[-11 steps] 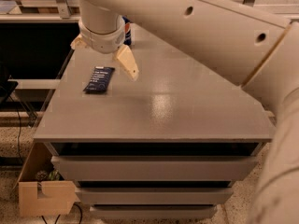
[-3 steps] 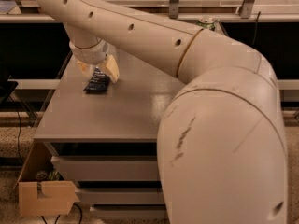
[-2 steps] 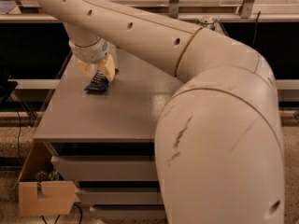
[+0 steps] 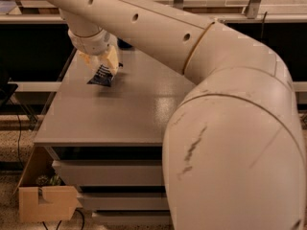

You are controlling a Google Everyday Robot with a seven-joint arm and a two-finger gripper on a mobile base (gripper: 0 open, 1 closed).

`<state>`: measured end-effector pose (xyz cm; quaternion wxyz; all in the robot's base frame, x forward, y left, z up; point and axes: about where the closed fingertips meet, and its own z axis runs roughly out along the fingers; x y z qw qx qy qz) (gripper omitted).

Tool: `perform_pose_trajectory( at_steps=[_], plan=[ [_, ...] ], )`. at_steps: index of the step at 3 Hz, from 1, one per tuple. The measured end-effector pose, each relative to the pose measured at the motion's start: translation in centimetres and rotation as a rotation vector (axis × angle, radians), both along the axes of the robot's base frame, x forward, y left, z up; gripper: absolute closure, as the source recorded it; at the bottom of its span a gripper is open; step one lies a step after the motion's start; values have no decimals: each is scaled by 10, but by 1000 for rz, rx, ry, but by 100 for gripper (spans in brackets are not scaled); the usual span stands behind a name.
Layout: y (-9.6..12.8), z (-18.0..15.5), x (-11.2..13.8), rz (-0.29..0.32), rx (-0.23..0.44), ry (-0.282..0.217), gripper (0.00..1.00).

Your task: Pick rxbar blueberry

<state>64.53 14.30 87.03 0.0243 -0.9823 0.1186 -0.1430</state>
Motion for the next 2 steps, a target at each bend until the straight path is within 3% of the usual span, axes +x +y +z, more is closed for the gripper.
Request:
perform_pose_trajectory(
  at_steps=[2],
  plan=[
    [-1, 60, 5, 0, 49, -56, 100]
  ],
)
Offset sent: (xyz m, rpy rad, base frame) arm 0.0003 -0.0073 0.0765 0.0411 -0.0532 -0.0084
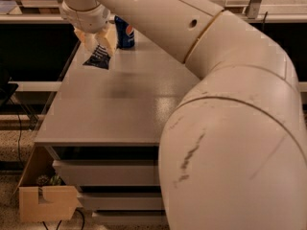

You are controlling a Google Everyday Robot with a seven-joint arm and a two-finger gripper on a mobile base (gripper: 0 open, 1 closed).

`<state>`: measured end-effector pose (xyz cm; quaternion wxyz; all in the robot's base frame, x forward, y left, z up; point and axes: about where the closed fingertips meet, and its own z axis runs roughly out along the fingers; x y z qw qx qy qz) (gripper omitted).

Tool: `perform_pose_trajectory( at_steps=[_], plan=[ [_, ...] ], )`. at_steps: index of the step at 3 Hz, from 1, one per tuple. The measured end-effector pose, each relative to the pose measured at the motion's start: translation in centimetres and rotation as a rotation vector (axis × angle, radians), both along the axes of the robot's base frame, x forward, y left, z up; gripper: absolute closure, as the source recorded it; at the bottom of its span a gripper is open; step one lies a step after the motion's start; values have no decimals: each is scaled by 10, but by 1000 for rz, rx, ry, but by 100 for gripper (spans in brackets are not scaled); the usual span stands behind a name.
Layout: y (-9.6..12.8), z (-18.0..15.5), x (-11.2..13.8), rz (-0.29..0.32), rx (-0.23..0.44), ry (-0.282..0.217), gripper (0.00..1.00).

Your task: Pick rxbar blueberry

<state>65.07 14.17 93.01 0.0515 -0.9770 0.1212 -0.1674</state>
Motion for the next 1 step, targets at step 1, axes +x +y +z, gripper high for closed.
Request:
perform_pose_trajectory(
  at_steps=[1],
  plan=[
    [0, 3, 1, 6, 4, 1, 100]
  ],
)
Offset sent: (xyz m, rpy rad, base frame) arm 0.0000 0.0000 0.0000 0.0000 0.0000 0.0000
